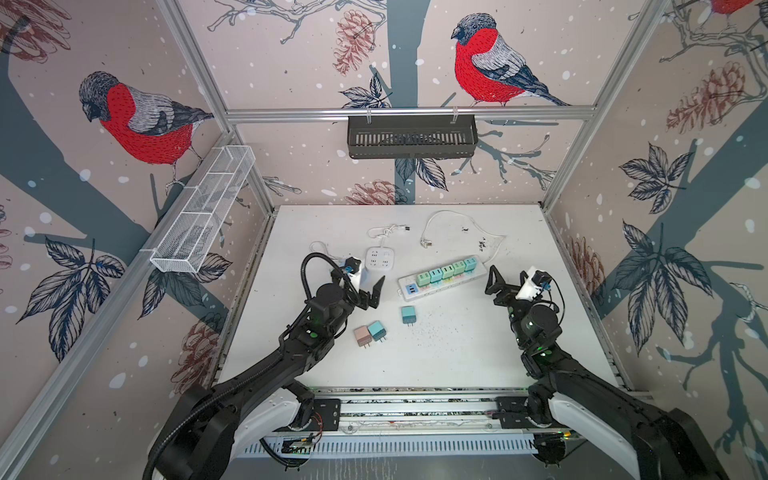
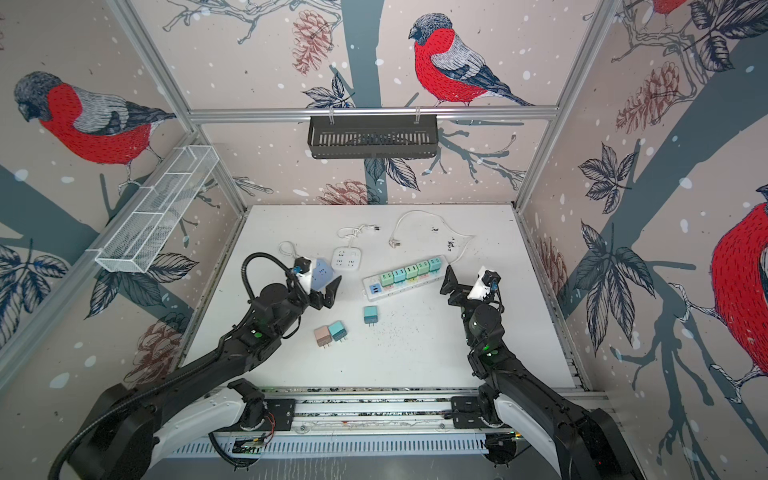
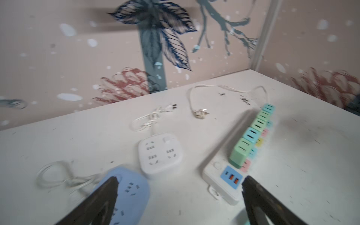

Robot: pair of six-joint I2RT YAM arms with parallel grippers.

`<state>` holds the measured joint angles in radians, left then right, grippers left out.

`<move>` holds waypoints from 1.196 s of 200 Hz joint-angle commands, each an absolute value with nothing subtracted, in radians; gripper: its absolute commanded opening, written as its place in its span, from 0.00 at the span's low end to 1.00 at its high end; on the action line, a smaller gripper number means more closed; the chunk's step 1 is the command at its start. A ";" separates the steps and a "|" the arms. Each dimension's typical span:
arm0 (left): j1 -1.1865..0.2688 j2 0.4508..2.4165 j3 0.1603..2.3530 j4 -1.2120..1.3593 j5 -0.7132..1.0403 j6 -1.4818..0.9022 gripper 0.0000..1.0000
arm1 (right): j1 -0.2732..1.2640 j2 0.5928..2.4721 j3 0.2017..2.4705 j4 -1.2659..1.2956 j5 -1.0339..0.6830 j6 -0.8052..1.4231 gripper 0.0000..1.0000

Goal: Insert the plug

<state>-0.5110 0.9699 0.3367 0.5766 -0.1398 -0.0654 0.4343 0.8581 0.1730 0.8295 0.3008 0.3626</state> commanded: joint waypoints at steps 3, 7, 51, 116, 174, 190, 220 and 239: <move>-0.458 0.932 0.229 0.698 -0.357 -0.222 0.99 | 0.535 0.901 0.286 0.690 0.274 0.349 1.00; -0.448 0.930 0.211 0.707 -0.380 -0.242 0.98 | 0.557 0.920 0.316 0.664 0.291 0.346 1.00; -0.364 0.996 0.138 0.704 -0.565 -0.470 0.98 | 0.722 1.199 0.632 0.475 0.331 0.348 1.00; -0.364 1.089 0.158 0.708 -0.515 -0.454 0.97 | 0.814 1.573 0.956 0.394 0.367 0.324 1.00; -0.364 1.028 0.095 0.768 -0.523 -0.463 0.97 | 0.815 1.895 1.307 0.192 0.372 0.331 1.00; -0.364 1.023 0.095 0.763 -0.518 -0.463 0.97 | 0.814 1.971 1.390 0.150 0.356 0.335 1.00; -0.364 1.016 0.090 0.764 -0.520 -0.466 0.97 | 0.814 2.107 1.544 0.070 0.318 0.349 0.95; -0.364 1.018 0.090 0.767 -0.524 -0.467 0.97 | 0.810 2.186 1.638 0.016 0.292 0.352 0.93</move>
